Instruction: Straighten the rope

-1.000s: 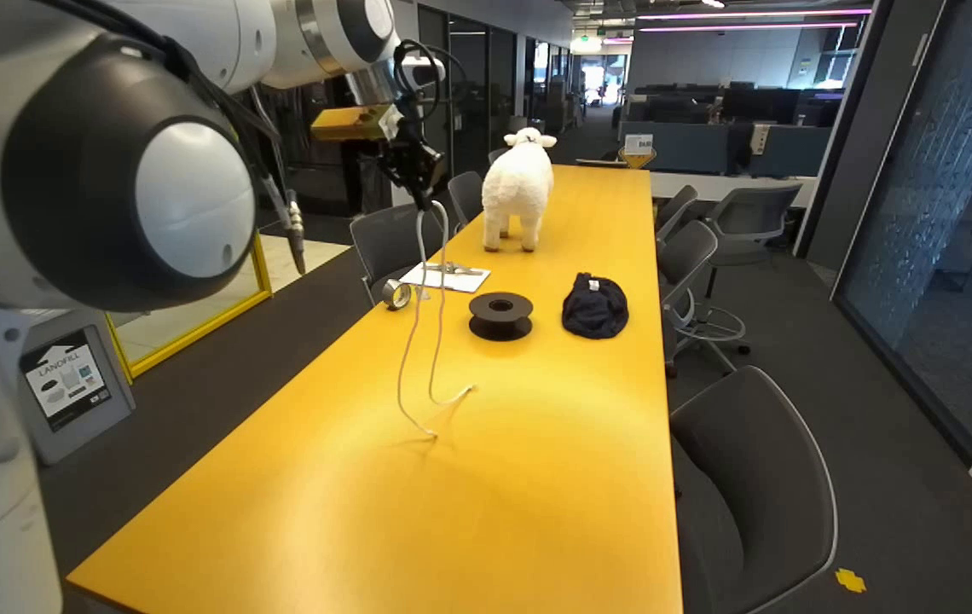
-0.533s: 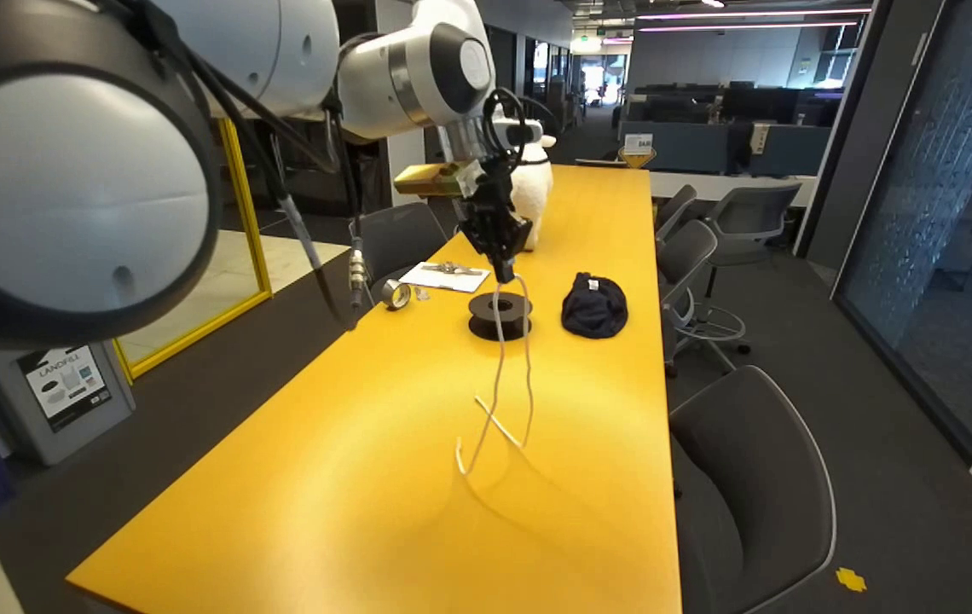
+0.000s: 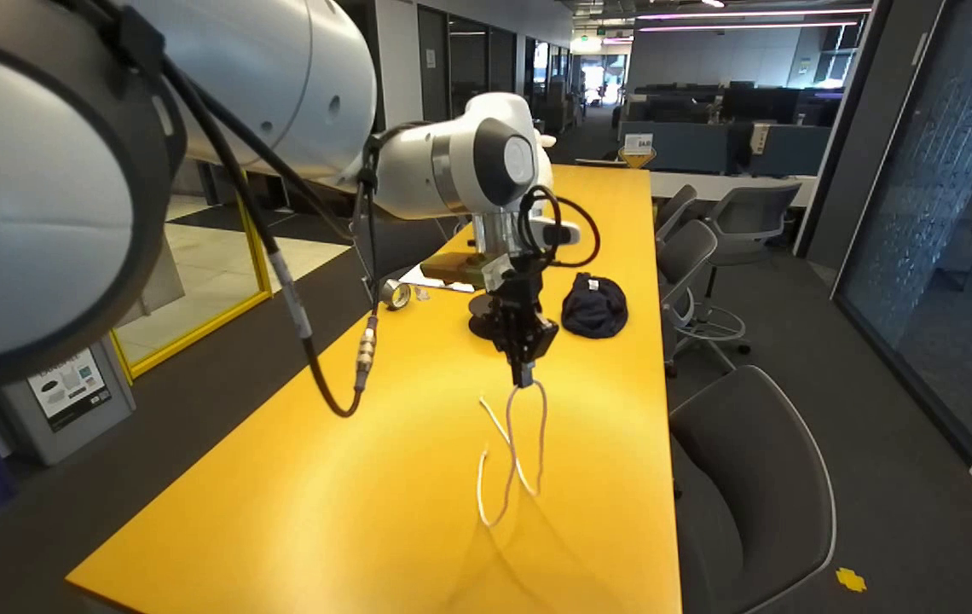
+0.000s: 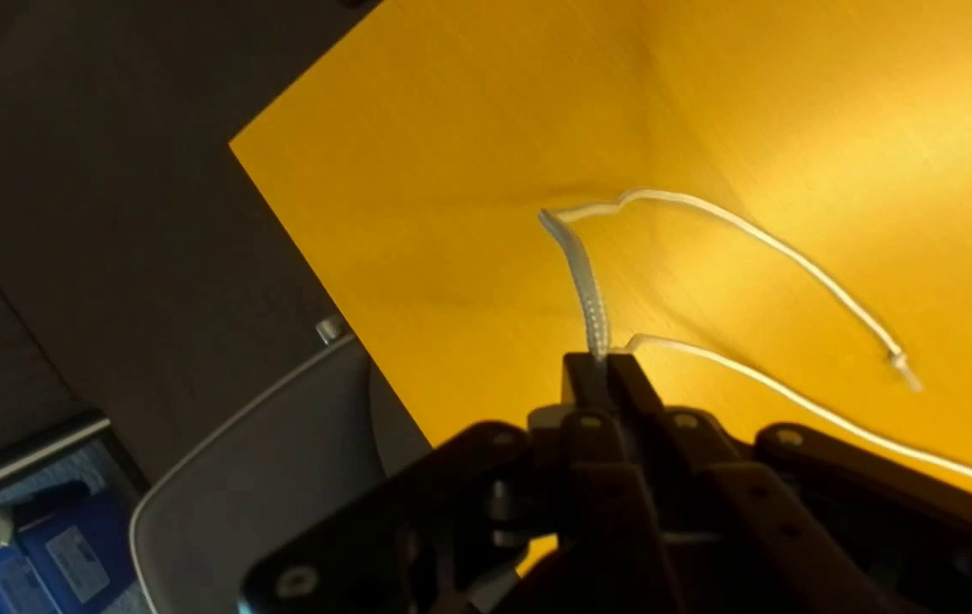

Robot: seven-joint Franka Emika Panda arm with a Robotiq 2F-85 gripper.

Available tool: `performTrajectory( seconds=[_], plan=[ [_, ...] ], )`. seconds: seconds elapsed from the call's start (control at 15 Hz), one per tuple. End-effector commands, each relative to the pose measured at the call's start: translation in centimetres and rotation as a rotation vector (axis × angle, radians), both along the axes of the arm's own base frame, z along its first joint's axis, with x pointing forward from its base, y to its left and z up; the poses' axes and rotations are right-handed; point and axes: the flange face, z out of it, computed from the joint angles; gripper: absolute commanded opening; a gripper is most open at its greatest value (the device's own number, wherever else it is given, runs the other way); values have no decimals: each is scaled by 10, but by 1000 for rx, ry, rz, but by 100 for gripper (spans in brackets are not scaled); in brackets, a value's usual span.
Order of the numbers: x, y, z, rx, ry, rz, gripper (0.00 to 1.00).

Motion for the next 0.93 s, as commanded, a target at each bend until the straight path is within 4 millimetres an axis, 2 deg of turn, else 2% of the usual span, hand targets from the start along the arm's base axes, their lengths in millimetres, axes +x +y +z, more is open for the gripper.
performTrajectory(
  seconds=[0.0, 0.47, 0.8, 0.87],
  plan=[
    [-30, -15, -25, -8, -10, -72, 8],
    [-71, -51, -72, -48, -24, -270, 7],
    [-94, -67, -93, -39, -21, -356, 8],
    [-97, -70, -95, -31, -34, -379, 33]
  ],
)
